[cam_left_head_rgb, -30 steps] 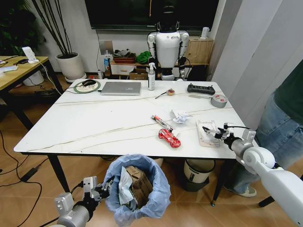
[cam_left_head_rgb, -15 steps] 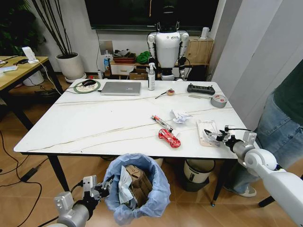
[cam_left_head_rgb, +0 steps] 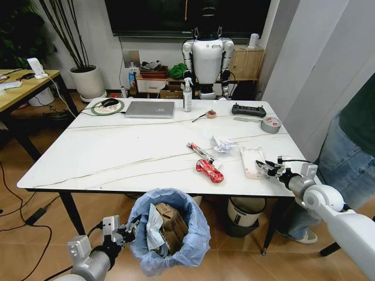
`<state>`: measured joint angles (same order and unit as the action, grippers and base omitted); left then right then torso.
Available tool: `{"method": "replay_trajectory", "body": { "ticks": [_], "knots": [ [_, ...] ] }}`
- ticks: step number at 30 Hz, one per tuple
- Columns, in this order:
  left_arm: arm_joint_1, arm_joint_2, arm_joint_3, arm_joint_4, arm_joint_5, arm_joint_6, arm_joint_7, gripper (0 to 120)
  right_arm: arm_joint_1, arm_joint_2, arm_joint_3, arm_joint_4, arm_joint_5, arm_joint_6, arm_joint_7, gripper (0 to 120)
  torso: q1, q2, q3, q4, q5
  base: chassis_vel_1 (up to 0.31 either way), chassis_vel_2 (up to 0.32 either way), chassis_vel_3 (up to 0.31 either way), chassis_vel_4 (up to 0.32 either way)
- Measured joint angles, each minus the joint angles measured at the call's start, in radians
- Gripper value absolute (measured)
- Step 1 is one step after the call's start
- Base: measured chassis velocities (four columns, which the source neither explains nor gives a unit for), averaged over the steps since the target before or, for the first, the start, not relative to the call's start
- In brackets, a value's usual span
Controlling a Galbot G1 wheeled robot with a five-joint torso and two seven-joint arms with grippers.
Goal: Pick up the trash bin and place the trash from the table into it.
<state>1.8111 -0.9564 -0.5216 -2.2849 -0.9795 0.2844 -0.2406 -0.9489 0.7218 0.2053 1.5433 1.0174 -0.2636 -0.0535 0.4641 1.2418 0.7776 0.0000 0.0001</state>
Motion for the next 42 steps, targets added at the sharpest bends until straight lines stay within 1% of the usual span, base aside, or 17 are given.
{"method": "replay_trajectory", "body": {
  "ticks": [3,4,5,7,15,23,24,26,28,30,31,32,33,37,39,40,42],
  "knots": [
    [-0.005,0.001,0.001,0.001,-0.004,0.000,0.000,2,0.002,-0.003,-0.002,0.003,0.000,0.001,0.000,11,0.000,0.000,0.000,0.0000,0.0000,0.000,0.000,0.000,0.000],
    [-0.009,0.002,0.002,0.003,-0.005,0.000,-0.001,2,0.003,-0.004,-0.003,0.003,0.000,0.001,0.000,8,0.000,0.000,0.000,0.0000,0.0000,0.000,0.000,0.000,0.000],
    [-0.009,0.002,0.002,0.003,-0.005,0.000,-0.001,2,0.003,-0.004,-0.003,0.003,0.000,0.001,0.000,8,0.000,0.000,0.000,0.0000,0.0000,0.000,0.000,0.000,0.000],
    [-0.012,0.004,0.003,0.005,-0.006,0.000,-0.001,2,0.005,-0.005,-0.005,0.004,0.000,0.002,0.001,0,0.000,0.000,0.000,0.0000,-0.0001,0.000,0.000,0.000,0.000],
    [-0.022,0.008,0.005,0.012,-0.013,0.000,-0.002,2,0.017,-0.008,-0.005,0.015,0.004,0.005,0.006,0,0.000,0.000,0.000,0.0001,0.0000,0.000,0.000,0.000,0.000],
    [-0.023,0.009,0.007,0.015,-0.015,0.000,-0.002,2,0.008,-0.027,0.021,0.068,0.047,0.006,0.025,0,0.000,0.000,0.000,0.0000,0.0001,0.000,0.000,0.000,0.000],
    [-0.022,0.009,0.007,0.015,-0.015,0.000,-0.002,2,0.005,-0.032,0.026,0.084,0.077,-0.001,0.039,3,0.000,0.000,0.000,0.0000,-0.0002,0.000,0.000,0.000,0.000],
    [-0.022,0.010,0.007,0.015,-0.015,0.000,-0.002,2,0.004,-0.036,0.029,0.092,0.099,-0.007,0.048,4,0.000,0.000,0.000,0.0000,-0.0002,0.000,0.000,0.000,0.000],
    [-0.020,0.012,0.007,0.013,-0.015,0.000,-0.002,2,0.002,-0.051,0.034,0.114,0.179,-0.031,0.067,15,0.000,0.000,0.000,0.0000,-0.0001,0.000,0.000,0.000,0.000],
    [-0.018,0.014,0.006,0.011,-0.015,0.000,-0.002,2,0.001,-0.059,0.038,0.124,0.237,-0.054,0.077,21,0.000,0.000,0.000,0.0000,-0.0002,0.000,0.000,0.000,0.000],
    [-0.013,0.016,0.004,0.008,-0.015,0.000,-0.002,2,0.002,-0.066,0.046,0.129,0.306,-0.083,0.090,26,0.000,0.000,0.000,0.0000,-0.0003,0.000,0.000,0.000,0.000],
    [-0.010,0.017,0.002,0.006,-0.015,0.000,-0.002,2,0.003,-0.067,0.050,0.129,0.339,-0.098,0.093,31,0.000,0.000,0.000,-0.0001,-0.0002,0.000,0.000,0.000,0.000],
    [-0.010,0.017,0.002,0.006,-0.015,0.000,-0.002,2,0.003,-0.067,0.050,0.129,0.339,-0.098,0.093,31,0.000,0.000,0.000,-0.0001,-0.0002,0.000,0.000,0.000,0.000],
    [0.002,0.018,-0.004,0.001,-0.015,0.000,-0.002,2,0.005,-0.066,0.066,0.109,0.410,-0.142,0.087,46,0.000,0.000,0.000,0.0000,-0.0001,0.000,0.000,0.000,0.000],
    [0.005,0.018,-0.006,0.000,-0.014,0.000,-0.002,2,0.005,-0.065,0.069,0.096,0.427,-0.160,0.070,56,0.000,0.000,0.000,0.0000,-0.0001,0.000,0.000,0.000,0.000],
    [0.005,0.018,-0.006,0.000,-0.014,0.000,-0.002,2,0.005,-0.065,0.069,0.096,0.427,-0.160,0.070,56,0.000,0.000,0.000,0.0000,-0.0001,0.000,0.000,0.000,0.000],
    [0.007,0.016,-0.006,-0.001,-0.014,0.000,-0.002,2,0.011,-0.059,0.067,0.076,0.431,-0.167,0.057,65,0.000,0.000,0.000,0.0000,0.0000,0.000,0.000,0.000,0.000]
  ]
}}
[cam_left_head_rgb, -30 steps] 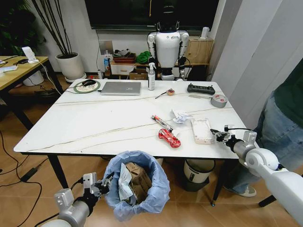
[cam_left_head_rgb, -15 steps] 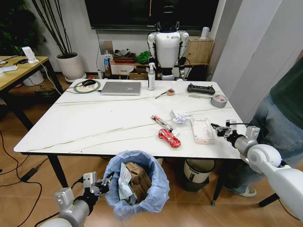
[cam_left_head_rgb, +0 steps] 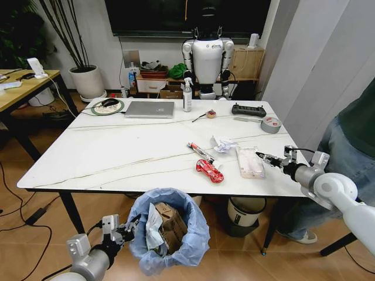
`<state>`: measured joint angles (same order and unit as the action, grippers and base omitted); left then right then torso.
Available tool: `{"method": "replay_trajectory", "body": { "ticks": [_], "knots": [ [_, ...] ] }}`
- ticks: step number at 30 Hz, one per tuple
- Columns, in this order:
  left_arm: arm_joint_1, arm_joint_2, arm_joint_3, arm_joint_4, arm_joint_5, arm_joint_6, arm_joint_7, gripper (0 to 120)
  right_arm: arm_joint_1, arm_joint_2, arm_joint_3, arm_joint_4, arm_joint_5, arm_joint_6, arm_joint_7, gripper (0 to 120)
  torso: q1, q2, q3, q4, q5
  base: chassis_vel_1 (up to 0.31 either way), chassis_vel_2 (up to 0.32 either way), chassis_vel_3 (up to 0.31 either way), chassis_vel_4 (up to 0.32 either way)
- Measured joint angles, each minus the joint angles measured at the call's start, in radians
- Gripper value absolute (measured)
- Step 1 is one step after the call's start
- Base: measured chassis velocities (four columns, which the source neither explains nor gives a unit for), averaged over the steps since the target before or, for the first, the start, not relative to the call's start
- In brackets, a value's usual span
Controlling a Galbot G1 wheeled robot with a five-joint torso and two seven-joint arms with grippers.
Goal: Pick up the trash bin and place the trash from the table into it.
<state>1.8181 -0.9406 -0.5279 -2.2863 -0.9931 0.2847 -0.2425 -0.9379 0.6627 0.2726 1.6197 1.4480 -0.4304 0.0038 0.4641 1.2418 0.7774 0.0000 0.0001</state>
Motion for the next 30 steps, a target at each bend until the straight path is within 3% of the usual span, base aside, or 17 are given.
{"method": "replay_trajectory", "body": {
  "ticks": [2,4,7,11,30],
  "knots": [
    [0.002,-0.001,-0.001,-0.001,0.001,0.000,0.000,2,0.008,0.004,-0.006,-0.019,0.001,-0.004,-0.011,74,0.000,0.000,0.000,0.0000,0.0000,0.000,0.000,0.000,0.000],
    [0.002,-0.001,-0.001,-0.001,0.001,0.000,0.000,2,0.010,0.004,-0.008,-0.023,0.001,-0.005,-0.015,76,0.000,0.000,0.000,0.0000,0.0001,0.000,0.000,0.000,0.000],
    [0.002,-0.004,-0.003,-0.001,0.002,0.000,0.000,2,0.022,0.005,-0.024,-0.049,-0.018,-0.005,-0.039,91,0.000,0.000,0.000,0.0000,-0.0001,0.000,0.000,0.000,0.000],
    [0.000,-0.006,-0.003,0.000,0.002,0.000,0.000,2,0.034,0.009,-0.042,-0.066,-0.057,-0.001,-0.052,100,0.000,0.000,0.000,0.0000,0.0000,0.000,0.000,0.000,0.000],
    [-0.005,-0.009,-0.008,0.003,0.000,0.000,0.001,2,0.083,0.029,-0.125,-0.073,-0.096,0.006,-0.063,100,0.000,0.000,0.000,0.0000,-0.0002,0.000,0.000,0.000,0.000]
  ]
}}
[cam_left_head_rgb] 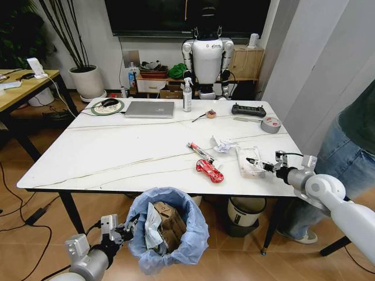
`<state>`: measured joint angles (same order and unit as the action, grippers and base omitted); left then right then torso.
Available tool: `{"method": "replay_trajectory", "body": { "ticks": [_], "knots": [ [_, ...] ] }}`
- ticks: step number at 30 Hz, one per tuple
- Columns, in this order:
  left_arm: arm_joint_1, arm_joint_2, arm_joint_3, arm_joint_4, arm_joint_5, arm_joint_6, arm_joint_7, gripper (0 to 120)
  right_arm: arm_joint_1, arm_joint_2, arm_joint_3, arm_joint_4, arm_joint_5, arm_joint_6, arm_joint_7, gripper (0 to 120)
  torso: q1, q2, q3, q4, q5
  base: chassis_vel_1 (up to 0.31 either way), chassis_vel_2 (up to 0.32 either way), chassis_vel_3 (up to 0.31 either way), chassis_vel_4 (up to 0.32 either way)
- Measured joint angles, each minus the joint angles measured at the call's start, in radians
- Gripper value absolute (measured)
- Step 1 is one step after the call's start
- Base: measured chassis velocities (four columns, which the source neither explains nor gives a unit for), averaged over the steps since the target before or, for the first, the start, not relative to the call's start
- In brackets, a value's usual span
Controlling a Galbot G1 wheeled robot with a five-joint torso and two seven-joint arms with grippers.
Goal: Pick up the trash bin and place the trash from the table into it.
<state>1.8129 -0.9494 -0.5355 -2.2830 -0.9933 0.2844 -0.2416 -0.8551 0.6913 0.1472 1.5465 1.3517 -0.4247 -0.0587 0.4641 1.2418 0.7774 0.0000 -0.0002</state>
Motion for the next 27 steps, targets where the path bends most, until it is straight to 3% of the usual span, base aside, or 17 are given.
{"method": "replay_trajectory", "body": {
  "ticks": [7,16,23,25,27],
  "knots": [
    [-0.001,-0.001,-0.001,0.001,-0.001,0.000,0.000,2,0.013,0.003,-0.018,0.002,-0.004,0.001,-0.001,98,0.000,0.000,0.000,0.0000,0.0001,0.000,0.000,0.000,0.000],
    [-0.004,-0.005,-0.003,0.003,-0.003,-0.001,0.000,2,0.021,0.003,-0.046,-0.012,-0.072,0.020,-0.019,62,0.000,0.000,0.000,0.0000,-0.0002,0.000,0.000,0.000,0.000],
    [-0.010,-0.004,-0.003,0.004,-0.005,-0.001,-0.001,2,-0.018,-0.016,-0.049,0.023,-0.100,0.026,-0.023,41,0.000,0.000,0.000,-0.0002,-0.0002,0.000,0.000,0.000,0.000],
    [-0.010,-0.004,-0.003,0.004,-0.005,-0.001,-0.001,2,-0.026,-0.021,-0.058,0.036,-0.110,0.031,-0.022,28,0.000,0.000,0.000,-0.0001,-0.0002,0.000,0.000,0.000,0.000],
    [-0.010,-0.004,-0.004,0.004,-0.005,-0.001,-0.001,2,-0.029,-0.022,-0.060,0.040,-0.112,0.032,-0.020,25,0.000,0.000,0.000,-0.0001,-0.0003,0.000,0.000,0.000,0.000]
  ]
}}
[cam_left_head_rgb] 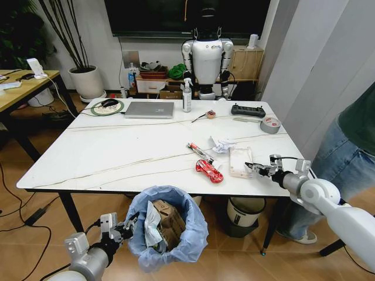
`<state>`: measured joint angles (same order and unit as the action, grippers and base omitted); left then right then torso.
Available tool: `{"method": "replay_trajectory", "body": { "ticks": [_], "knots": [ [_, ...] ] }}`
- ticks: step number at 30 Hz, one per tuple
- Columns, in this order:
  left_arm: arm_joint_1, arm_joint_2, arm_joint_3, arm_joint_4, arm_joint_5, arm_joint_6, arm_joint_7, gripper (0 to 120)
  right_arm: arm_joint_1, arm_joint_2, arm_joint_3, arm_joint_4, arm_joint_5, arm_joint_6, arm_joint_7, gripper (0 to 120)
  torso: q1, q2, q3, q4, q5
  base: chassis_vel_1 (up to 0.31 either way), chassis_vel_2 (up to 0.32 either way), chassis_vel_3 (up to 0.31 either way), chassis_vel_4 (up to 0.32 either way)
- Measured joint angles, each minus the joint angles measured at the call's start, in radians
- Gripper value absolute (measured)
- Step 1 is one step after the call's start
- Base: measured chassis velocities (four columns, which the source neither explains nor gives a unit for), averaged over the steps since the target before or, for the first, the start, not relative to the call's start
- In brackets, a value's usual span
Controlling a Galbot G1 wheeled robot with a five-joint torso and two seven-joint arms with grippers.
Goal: Pick up the trash bin and place the trash from the table into it.
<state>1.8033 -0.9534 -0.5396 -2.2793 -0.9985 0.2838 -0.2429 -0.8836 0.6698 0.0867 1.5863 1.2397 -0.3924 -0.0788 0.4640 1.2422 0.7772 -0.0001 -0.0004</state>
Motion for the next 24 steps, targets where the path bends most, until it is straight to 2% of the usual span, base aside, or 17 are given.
{"method": "replay_trajectory", "body": {
  "ticks": [6,16,24],
  "knots": [
    [0.003,-0.002,-0.003,-0.004,0.000,0.000,0.000,2,0.001,0.004,-0.018,0.012,-0.011,0.003,0.014,0,0.000,0.000,0.000,0.0001,0.0003,0.000,0.000,0.000,0.000],
    [0.006,-0.006,-0.003,-0.007,0.002,0.000,0.000,2,-0.003,0.004,-0.001,0.013,-0.011,0.006,0.013,0,0.000,0.000,0.000,0.0004,0.0008,0.000,0.000,0.000,0.000],
    [0.002,-0.014,0.006,-0.010,0.010,0.000,0.000,2,-0.033,-0.025,0.099,0.076,-0.037,0.035,0.013,0,0.000,-0.001,0.001,0.0002,0.0012,0.000,0.000,0.000,0.000]
  ]
}}
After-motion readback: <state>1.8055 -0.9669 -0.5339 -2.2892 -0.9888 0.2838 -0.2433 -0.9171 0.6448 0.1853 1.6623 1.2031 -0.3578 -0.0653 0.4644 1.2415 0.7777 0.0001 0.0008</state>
